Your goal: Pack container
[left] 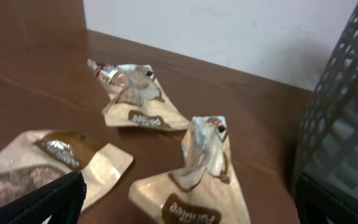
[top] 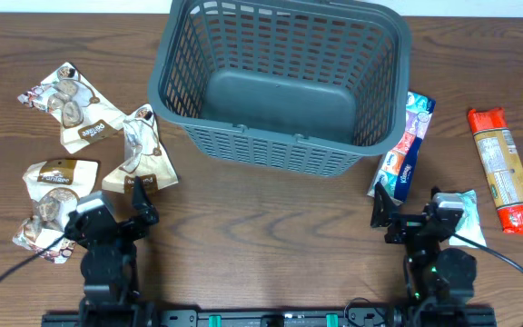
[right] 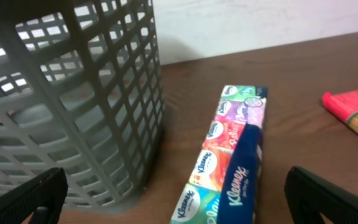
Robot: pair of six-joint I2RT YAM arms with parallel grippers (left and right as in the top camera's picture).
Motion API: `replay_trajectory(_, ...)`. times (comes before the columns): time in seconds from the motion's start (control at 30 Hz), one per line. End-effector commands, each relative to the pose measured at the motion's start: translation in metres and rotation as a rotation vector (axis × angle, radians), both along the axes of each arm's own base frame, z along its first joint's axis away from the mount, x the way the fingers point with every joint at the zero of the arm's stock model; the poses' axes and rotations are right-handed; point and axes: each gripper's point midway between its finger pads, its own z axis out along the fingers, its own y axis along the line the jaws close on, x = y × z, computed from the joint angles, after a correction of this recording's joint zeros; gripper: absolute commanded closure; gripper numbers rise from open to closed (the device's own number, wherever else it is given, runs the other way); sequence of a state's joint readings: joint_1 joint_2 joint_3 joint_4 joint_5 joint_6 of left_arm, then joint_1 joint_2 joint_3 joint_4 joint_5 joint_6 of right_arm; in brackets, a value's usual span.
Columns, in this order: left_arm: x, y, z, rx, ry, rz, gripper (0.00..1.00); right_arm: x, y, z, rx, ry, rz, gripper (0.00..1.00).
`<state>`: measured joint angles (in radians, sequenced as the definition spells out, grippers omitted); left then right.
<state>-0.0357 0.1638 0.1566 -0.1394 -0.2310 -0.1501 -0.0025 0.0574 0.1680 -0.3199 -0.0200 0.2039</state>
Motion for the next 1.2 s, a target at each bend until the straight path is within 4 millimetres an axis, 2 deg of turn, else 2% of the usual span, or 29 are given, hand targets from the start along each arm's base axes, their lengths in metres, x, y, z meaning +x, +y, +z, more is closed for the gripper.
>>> replay_trajectory(0.0, 0.009, -0.008, 0.04, 0.011, -0.009, -0.044, 0.01, -0.005, -0.011, 0.037, -0.04, -0.01, -0.048, 0.01)
replay_trajectory(0.13, 0.028, -0.014, 0.067, 0.003, 0.052, -0.076, 0.01, -0.006, -0.013, 0.059, -0.11, 0.054, -0.041, 0.01)
replay_trajectory(0.3, 0.052, -0.046, 0.105, -0.049, 0.116, -0.251, 0.01, -0.004, -0.017, 0.08, -0.121, 0.173, -0.048, 0.01)
replay_trajectory(0.4, 0.059, -0.054, 0.126, -0.066, 0.154, -0.293, 0.02, -0.003, -0.017, 0.096, -0.12, 0.235, -0.045, 0.01)
replay_trajectory(0.6, 0.058, -0.055, 0.159, -0.074, 0.254, -0.296, 0.01, 0.004, -0.014, 0.134, -0.118, 0.341, -0.022, 0.01)
replay_trajectory(0.8, 0.046, -0.055, 0.179, -0.065, 0.299, -0.302, 0.01, 0.007, 0.014, 0.171, -0.099, 0.312, 0.148, 0.01)
replay_trajectory(0.83, 0.044, -0.055, 0.179, -0.066, 0.302, -0.302, 0.01, 0.007, 0.016, 0.176, -0.098, 0.296, 0.162, 0.06)
replay_trajectory(0.87, 0.041, -0.054, 0.176, -0.067, 0.315, -0.301, 0.01, 0.007, 0.017, 0.18, -0.097, 0.281, 0.165, 0.3)
replay_trajectory(0.93, 0.035, -0.054, 0.169, -0.071, 0.349, -0.3, 0.01, 0.008, 0.017, 0.182, -0.099, 0.27, 0.164, 0.6)
replay_trajectory(1.07, 0.025, -0.054, 0.155, -0.08, 0.42, -0.298, 0.02, 0.008, 0.017, 0.183, -0.088, 0.269, 0.16, 0.98)
replay_trajectory(1.17, 0.022, -0.054, 0.151, -0.082, 0.44, -0.297, 0.01, 0.009, 0.02, 0.186, -0.07, 0.258, 0.17, 0.99)
